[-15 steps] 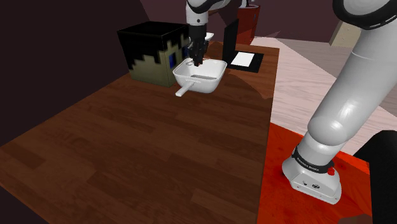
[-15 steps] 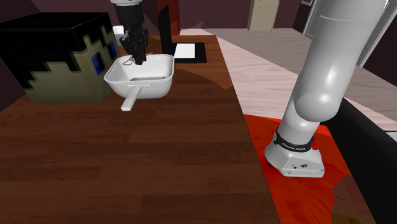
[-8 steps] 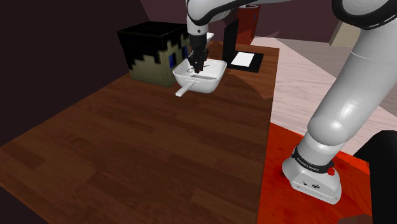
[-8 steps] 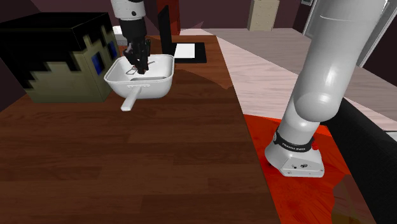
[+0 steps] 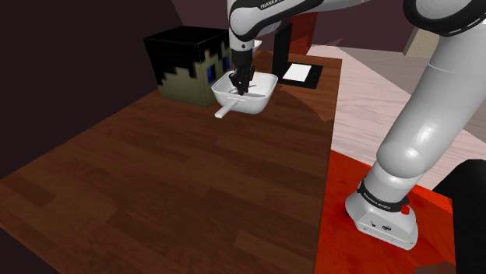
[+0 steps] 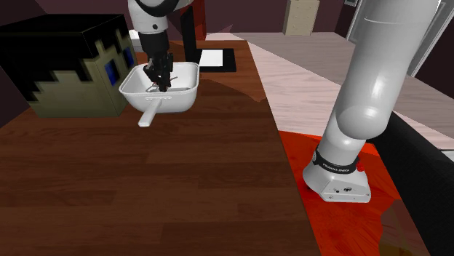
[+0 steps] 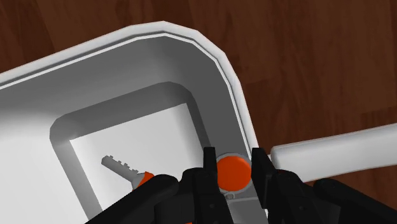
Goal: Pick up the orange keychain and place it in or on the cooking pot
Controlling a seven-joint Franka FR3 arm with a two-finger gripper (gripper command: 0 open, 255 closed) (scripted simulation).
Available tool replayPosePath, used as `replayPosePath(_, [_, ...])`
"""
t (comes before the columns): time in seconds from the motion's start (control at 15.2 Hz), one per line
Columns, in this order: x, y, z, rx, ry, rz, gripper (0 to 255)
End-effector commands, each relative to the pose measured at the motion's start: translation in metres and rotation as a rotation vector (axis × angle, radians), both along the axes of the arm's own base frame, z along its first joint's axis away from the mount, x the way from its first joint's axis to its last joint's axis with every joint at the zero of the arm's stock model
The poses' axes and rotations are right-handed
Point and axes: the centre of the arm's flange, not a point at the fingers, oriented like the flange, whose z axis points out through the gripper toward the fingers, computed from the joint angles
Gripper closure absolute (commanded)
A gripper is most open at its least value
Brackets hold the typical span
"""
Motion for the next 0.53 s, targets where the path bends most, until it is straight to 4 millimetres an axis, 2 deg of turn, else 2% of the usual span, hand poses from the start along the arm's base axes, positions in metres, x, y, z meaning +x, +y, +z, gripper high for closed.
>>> replayPosePath(0.0, [-0.0001, 0.0, -0.0002, 0.0, 0.0, 0.0, 255])
replayPosePath(0.13, [-0.0001, 0.0, -0.0002, 0.0, 0.0, 0.0, 255])
replayPosePath(0.2, [-0.0001, 0.0, -0.0002, 0.0, 0.0, 0.0, 0])
replayPosePath(0.46, [-0.0001, 0.0, -0.0002, 0.0, 0.0, 0.0, 0])
